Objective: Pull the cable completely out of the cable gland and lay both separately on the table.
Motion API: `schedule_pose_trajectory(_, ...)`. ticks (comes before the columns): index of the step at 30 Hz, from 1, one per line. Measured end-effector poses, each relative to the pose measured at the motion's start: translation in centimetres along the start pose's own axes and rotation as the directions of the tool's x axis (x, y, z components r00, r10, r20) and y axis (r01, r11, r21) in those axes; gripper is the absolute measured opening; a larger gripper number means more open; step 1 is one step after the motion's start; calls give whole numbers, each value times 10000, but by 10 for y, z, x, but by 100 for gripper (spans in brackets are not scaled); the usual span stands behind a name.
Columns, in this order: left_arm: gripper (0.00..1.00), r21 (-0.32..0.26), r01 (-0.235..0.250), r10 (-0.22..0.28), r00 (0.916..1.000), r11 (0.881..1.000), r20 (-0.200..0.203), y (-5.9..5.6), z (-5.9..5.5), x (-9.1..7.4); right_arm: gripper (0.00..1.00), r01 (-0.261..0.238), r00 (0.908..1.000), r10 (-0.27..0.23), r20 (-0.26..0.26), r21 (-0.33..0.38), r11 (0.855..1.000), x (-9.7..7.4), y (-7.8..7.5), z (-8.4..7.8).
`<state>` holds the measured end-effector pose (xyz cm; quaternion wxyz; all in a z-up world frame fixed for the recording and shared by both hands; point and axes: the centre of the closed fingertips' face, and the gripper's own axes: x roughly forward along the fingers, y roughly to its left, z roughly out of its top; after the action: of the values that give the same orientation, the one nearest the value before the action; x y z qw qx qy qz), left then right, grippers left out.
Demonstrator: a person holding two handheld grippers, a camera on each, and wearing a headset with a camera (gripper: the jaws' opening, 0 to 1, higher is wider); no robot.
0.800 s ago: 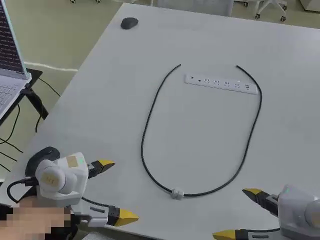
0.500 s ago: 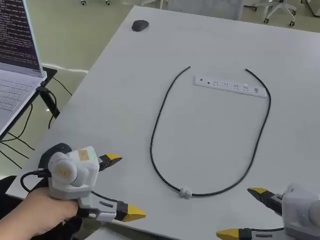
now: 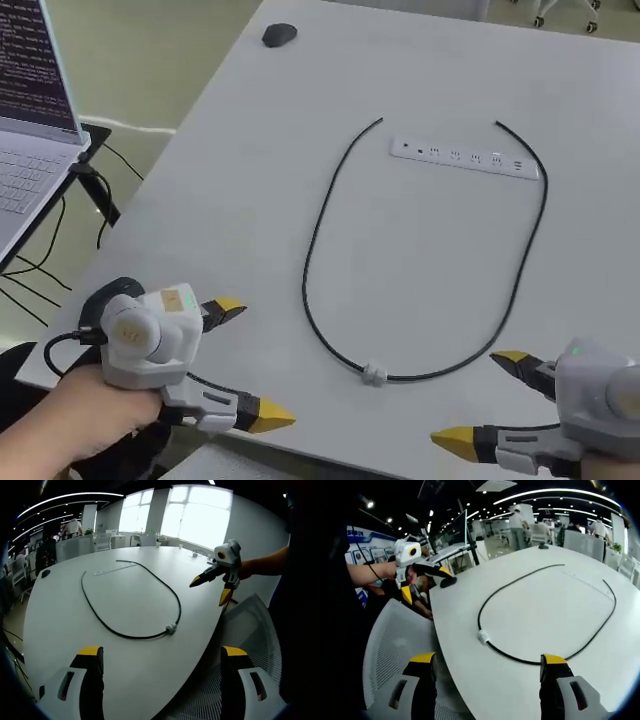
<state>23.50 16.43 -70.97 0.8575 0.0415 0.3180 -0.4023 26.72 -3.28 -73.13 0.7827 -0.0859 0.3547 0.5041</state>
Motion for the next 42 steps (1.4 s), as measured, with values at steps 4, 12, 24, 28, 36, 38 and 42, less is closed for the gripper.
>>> schedule_pose_trajectory(4,97,61,21,-21,10000,10000,-36,1,-1,1,82,-47,9999,46,-128,-99,9999,10,-2,8)
schedule_pose_trajectory(12,96,150,82,-81,10000,9999,-57,3,-2,3,76,-358,9986,336,-418,-523,9980,32,-1,15)
schedule_pose_trajectory(24,96,-15,65,-65,10000,10000,-31,4,-7,5,67,-863,9899,730,-1219,-1076,9904,64,8,14)
schedule_pose_trajectory(28,96,-27,125,-126,9999,9999,-73,5,-10,5,63,-1004,9848,790,-1548,-1358,9856,72,8,10)
schedule_pose_trajectory(36,96,-34,178,-178,9998,9998,-124,6,-14,4,52,-1444,9660,938,-2409,-2018,9687,85,12,-5)
schedule_pose_trajectory(38,96,-80,197,-198,9997,9998,-128,6,-16,4,48,-1523,9636,871,-2526,-2513,9558,91,12,-5)
schedule_pose_trajectory(42,96,-149,218,-221,9996,9997,-161,5,-19,2,43,-1622,9605,980,-2604,-2382,9576,99,12,-5)
